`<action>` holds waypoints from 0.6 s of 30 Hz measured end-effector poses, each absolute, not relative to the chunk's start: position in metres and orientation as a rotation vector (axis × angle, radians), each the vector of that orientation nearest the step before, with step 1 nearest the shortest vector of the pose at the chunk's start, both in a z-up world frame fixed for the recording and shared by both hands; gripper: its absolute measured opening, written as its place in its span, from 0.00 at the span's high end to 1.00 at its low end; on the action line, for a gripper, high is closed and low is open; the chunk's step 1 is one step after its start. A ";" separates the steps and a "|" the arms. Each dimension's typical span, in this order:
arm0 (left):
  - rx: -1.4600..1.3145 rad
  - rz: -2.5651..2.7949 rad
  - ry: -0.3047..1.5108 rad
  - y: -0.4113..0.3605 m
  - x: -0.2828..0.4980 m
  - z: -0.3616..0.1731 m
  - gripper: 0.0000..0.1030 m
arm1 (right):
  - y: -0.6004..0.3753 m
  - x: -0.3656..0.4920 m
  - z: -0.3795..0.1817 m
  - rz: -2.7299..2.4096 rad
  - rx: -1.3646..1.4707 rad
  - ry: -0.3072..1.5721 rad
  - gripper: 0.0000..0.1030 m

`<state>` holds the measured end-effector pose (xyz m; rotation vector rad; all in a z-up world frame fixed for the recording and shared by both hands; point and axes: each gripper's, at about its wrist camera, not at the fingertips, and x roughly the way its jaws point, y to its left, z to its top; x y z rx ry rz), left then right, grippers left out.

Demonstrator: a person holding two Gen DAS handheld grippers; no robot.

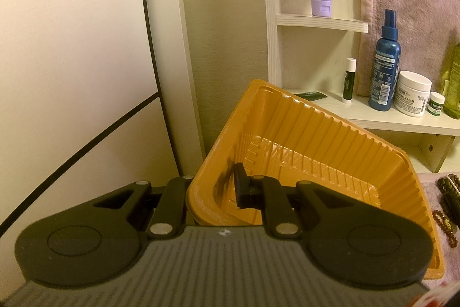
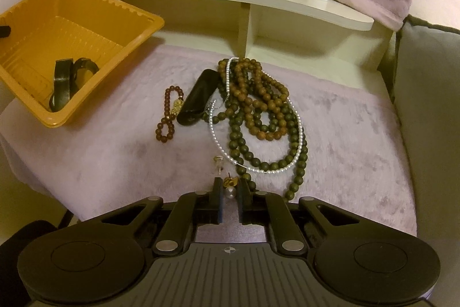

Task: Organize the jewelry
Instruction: 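Carry the gold earring into the orange tray and open the right tool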

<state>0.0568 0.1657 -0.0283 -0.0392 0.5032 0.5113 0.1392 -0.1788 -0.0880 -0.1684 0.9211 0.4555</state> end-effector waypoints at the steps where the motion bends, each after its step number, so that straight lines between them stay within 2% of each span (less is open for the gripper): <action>1: -0.038 0.511 0.503 0.166 0.057 -0.028 0.87 | -0.179 0.139 -0.087 0.455 -0.168 0.919 0.91; 11: -0.038 0.511 0.504 0.166 0.057 -0.029 0.87 | -0.184 0.143 -0.051 0.490 -0.060 0.855 0.91; 18: -0.036 0.513 0.507 0.166 0.057 -0.028 0.87 | -0.151 0.164 -0.025 0.623 0.004 0.780 0.91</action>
